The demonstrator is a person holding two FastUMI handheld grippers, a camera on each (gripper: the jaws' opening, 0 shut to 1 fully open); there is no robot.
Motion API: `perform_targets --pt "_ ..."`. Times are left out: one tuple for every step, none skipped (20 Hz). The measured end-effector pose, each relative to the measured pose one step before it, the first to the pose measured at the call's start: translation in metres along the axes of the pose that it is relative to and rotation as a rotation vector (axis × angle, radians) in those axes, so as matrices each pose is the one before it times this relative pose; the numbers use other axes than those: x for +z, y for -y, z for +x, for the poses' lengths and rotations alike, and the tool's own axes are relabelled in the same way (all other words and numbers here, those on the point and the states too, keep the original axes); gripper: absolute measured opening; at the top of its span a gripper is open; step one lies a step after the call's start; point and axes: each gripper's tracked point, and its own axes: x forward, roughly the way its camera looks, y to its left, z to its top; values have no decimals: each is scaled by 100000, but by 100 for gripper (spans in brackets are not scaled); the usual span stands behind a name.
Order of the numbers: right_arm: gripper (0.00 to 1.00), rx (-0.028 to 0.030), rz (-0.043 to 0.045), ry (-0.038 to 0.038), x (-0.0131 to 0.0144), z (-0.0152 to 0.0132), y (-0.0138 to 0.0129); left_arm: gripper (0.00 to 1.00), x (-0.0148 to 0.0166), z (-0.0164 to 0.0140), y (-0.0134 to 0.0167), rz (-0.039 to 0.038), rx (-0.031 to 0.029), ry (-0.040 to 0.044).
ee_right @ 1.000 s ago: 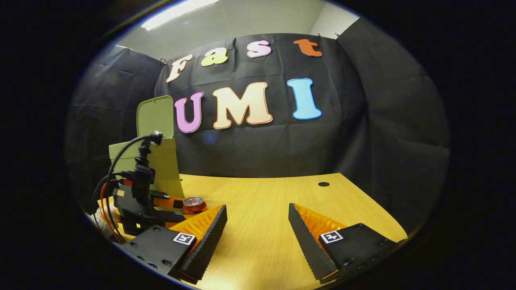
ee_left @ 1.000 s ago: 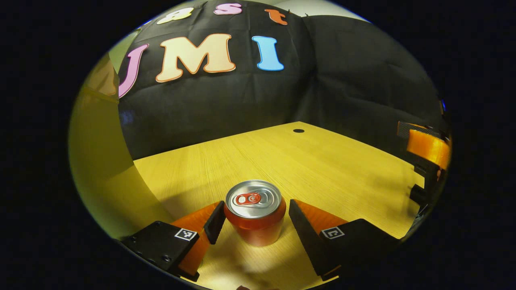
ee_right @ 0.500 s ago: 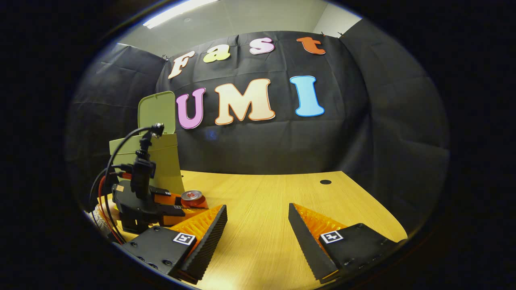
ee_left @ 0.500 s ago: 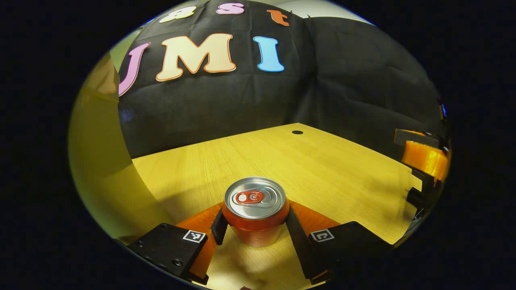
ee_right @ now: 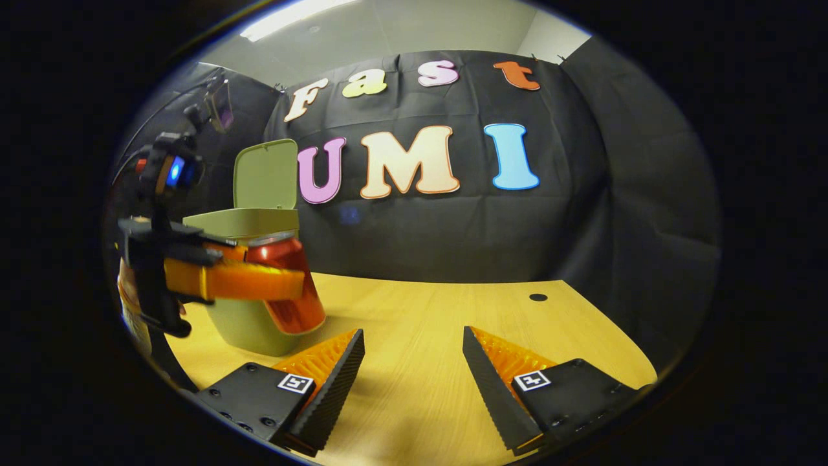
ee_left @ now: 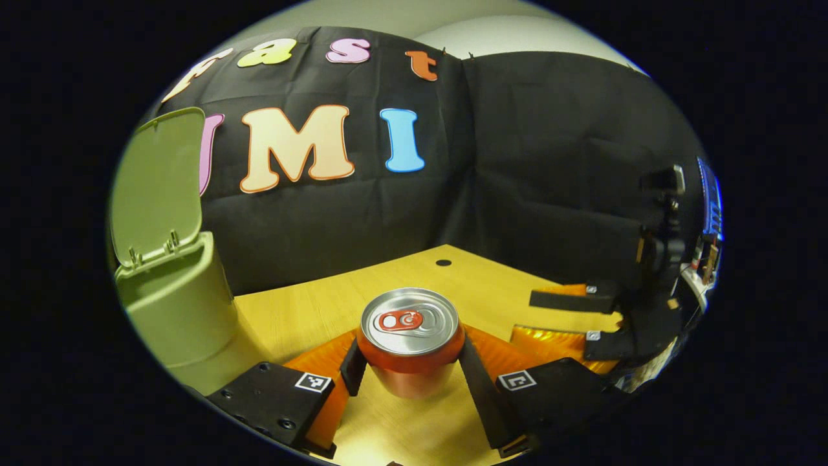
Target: Press the lid of the desktop garbage bin to open it, pick up the crumpled paper on the desktop and throw it into the bin, then pick up the pop can on the desktop and drop it into the bin, and finally close the garbage bin lid.
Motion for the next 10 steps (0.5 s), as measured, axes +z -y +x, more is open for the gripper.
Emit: perform_targets --pt "96 630 -244 -252 -149 117 -277 78 1666 -769 -434 1008 1284 1844" --pt "96 769 -308 -359 -52 44 -297 78 2021 -667 -974 1931 2507 3649" --pt "96 613 -107 -398 -153 84 -291 78 2148 -652 -1021 2322 2749 3498" --pt "96 303 -27 -14 10 93 -231 78 1858 -516 -1116 1834 2834 3656" --pt "96 243 -3 -138 -125 -49 -116 78 1863 -423 -1150 1415 2197 3510" --pt "96 203 95 -150 1 66 -94 77 1560 -494 -1081 629 2617 2935" --pt "96 384 139 -111 -23 61 -110 78 1481 -476 -1250 469 2530 2870" --pt "96 373 67 160 68 32 -194 77 1254 -458 -1183 202 2594 2779" --pt "96 338 -20 309 76 -9 -159 77 1005 -333 -1335 -78 2789 1890" --pt "96 262 -168 259 134 33 -180 77 538 -499 -1354 -196 2870 1223"
